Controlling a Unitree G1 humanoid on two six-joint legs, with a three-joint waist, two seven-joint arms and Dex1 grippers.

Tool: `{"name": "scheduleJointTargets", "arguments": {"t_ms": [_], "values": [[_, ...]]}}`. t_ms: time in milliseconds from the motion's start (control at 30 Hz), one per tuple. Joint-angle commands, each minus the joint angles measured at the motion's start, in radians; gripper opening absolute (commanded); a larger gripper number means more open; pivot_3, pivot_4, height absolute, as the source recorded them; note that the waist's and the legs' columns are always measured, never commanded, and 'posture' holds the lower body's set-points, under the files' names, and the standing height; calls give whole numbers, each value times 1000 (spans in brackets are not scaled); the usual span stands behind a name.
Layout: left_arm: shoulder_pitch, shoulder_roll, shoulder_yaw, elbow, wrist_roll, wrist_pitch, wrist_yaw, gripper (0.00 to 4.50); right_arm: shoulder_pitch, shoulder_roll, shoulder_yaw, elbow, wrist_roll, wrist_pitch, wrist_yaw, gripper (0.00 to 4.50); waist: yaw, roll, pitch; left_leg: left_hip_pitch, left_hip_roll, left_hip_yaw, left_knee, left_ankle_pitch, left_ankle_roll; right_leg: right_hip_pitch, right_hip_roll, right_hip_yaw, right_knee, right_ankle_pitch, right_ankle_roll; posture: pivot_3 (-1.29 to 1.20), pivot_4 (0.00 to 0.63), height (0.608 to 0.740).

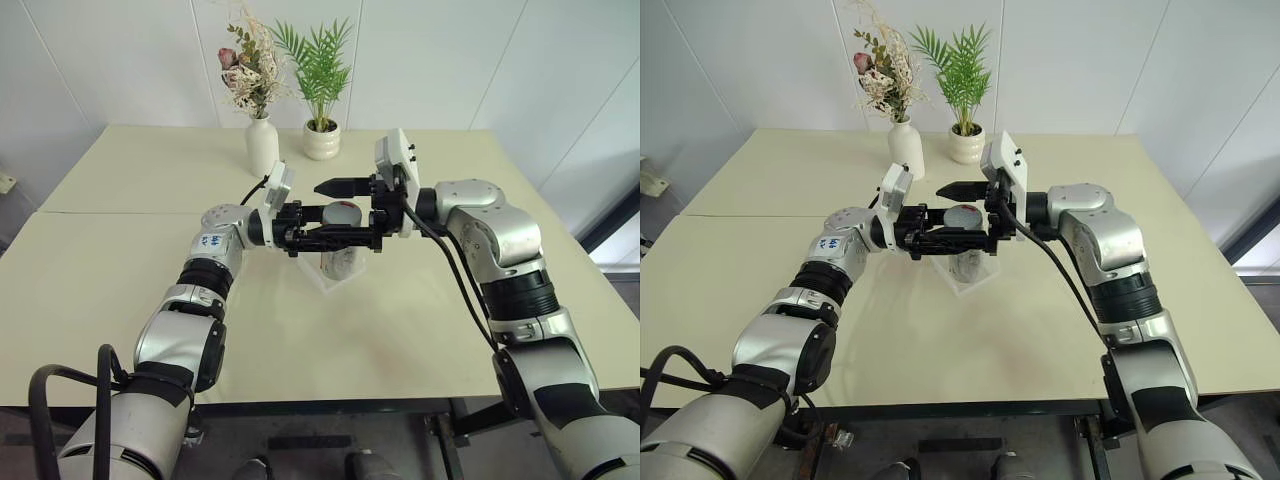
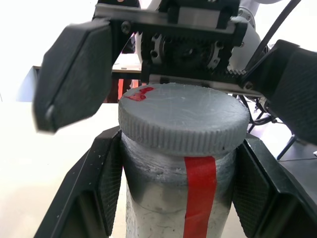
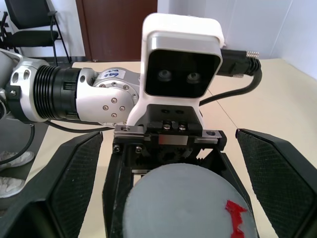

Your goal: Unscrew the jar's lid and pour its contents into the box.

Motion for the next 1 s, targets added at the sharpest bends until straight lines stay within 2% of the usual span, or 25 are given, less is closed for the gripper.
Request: {"name": "scheduleJointTargets", "arguments": {"t_ms": [33,567,1000], "values": [[-11,4,-5,-41,-32,-2,-112,2611,-31,4,-25,13,0,-32,-3,4500,0,0,0,0,0,0,0,0,0,0,0,0,0,0,0,0,150,740],[-5,11,-10,-42,-44,-11,-112,2611,-68,-3,-39,117,-17,-63,10,4500,-1,0,0,0,0,0,0,0,0,0,0,0,0,0,0,0,150,740],[0,27,-1,-37,-40,-10,-112,2611,-45,-77,-66,105,-18,-57,14,4500,-1,0,0,0,0,0,0,0,0,0,0,0,0,0,0,0,150,740]]}}
